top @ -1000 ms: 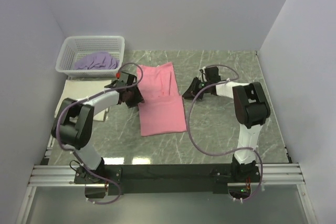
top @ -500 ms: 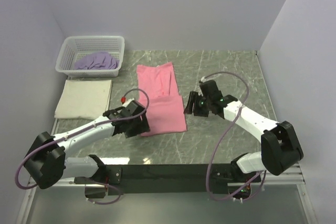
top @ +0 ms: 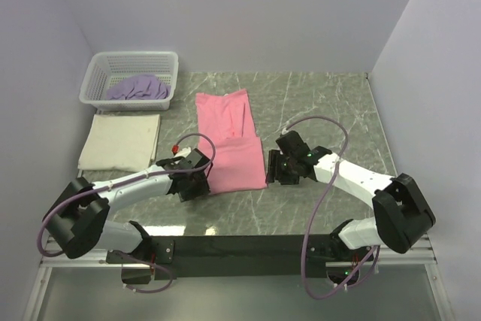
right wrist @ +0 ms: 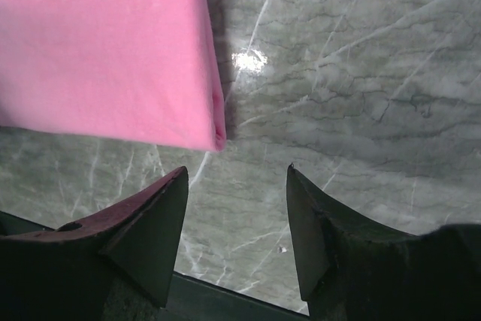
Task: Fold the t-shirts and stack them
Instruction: Fold the tshirt
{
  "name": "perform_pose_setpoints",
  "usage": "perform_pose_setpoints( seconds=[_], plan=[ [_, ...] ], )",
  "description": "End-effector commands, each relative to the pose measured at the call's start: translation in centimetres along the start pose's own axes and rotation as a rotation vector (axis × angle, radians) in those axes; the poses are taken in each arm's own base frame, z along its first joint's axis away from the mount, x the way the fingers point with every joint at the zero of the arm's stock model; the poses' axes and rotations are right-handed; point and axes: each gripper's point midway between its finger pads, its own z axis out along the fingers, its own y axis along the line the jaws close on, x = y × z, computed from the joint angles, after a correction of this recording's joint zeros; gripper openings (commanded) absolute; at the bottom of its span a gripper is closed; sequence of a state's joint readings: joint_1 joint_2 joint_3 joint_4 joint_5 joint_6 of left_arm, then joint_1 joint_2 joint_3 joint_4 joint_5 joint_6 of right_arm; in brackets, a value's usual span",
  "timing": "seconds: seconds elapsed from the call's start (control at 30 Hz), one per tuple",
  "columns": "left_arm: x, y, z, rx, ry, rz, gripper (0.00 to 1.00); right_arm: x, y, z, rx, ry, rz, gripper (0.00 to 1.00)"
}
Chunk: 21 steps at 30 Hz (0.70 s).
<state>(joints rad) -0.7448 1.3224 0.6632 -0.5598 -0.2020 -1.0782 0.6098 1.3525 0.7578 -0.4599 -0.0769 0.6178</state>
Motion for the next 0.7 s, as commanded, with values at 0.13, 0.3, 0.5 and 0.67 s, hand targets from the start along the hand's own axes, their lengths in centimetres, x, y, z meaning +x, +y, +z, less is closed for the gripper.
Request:
perform_pose_setpoints(
  seconds=[0.13, 0.3, 0.5, 0.67],
  plan=[
    [-1.2, -1.3, 0.6, 0.002, -0.043, -0.003, 0.54, -0.7, 0.9, 0.6, 0.022, -0.019, -0.003, 0.6],
    [-1.7, -1.6, -0.2, 0.029, -0.06, -0.018, 0.55, -0.3, 1.2, 0.8, 0.026, -0.008, -0.011, 0.6],
    [-1.8, -1.6, 0.2, 0.008, -0.056, 0.009, 0.55, -0.5, 1.5, 1.0, 0.042, -0.013, 0.001, 0.59],
    [-1.4, -0.9, 1.4, -0.062, -0.029, 0.042, 0.53, -0.5, 1.8, 1.1, 0.055, 0.002, 0.004, 0.59]
  ],
)
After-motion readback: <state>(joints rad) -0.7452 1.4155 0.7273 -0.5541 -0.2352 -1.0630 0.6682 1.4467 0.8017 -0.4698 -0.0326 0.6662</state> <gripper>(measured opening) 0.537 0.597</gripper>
